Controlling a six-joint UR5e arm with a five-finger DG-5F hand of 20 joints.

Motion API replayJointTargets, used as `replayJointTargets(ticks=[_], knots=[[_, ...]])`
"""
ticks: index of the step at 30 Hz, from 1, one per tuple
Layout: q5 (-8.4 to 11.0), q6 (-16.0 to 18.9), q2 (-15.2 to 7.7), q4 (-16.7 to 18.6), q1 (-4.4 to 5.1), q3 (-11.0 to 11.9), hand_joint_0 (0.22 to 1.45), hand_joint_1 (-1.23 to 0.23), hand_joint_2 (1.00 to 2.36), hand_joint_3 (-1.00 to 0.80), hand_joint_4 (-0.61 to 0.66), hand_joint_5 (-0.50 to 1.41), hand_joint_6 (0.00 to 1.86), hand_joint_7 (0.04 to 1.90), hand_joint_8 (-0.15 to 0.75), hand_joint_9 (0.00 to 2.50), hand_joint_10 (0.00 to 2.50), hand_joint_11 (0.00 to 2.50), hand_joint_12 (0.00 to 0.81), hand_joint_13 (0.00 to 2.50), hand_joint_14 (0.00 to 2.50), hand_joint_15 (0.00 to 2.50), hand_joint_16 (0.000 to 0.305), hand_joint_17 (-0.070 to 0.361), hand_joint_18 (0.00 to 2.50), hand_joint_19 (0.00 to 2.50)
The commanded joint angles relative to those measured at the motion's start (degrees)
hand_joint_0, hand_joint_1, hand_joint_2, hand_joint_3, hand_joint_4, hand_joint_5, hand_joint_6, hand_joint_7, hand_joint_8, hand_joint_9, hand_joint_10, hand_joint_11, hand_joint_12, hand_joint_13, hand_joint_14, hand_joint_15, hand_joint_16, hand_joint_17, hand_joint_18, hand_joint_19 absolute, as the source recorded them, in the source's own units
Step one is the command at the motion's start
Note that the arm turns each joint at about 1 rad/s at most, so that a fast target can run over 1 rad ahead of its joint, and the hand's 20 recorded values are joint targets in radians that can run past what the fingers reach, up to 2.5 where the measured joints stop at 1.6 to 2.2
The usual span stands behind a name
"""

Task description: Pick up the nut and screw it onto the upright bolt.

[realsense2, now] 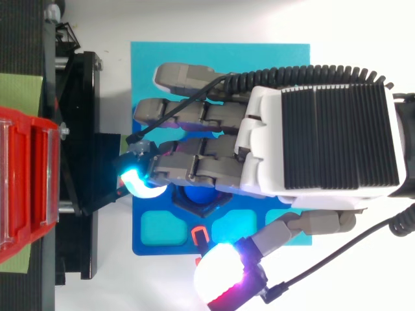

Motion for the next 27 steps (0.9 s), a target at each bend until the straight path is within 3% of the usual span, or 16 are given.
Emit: replayJointTargets(ticks=[1, 8, 15, 27], knots=[[0.03, 0.0, 0.0, -0.4, 0.01, 0.0, 0.46, -0.21, 1.00, -0.50, 0.18, -0.12, 0.50, 0.73, 0.257, 0.47, 0.00, 0.00, 0.378, 0.09, 0.00, 0.00, 0.049, 0.110, 0.00, 0.00], [-0.32, -0.1, 0.0, -3.0, -0.25, 0.0, 0.48, -0.24, 1.00, -0.50, 0.23, -0.08, 0.50, 0.88, 0.277, 0.61, 0.00, 0.00, 0.324, 0.23, 0.00, 0.00, 0.036, 0.081, 0.00, 0.00], [-1.38, -0.1, 0.0, -3.2, -0.69, 0.0, 0.49, -0.25, 1.00, -0.50, 0.23, -0.05, 0.50, 1.05, 0.294, 0.71, 0.00, 0.00, 0.287, 0.34, 0.00, 0.00, 0.030, 0.068, 0.03, 0.00], [-2.70, -2.0, 0.0, -4.0, -1.92, 1.5, 0.49, -0.25, 1.00, -0.50, 0.22, -0.05, 0.51, 1.14, 0.305, 0.83, 0.00, 0.00, 0.275, 0.45, 0.00, 0.00, 0.028, 0.064, 0.17, 0.00]])
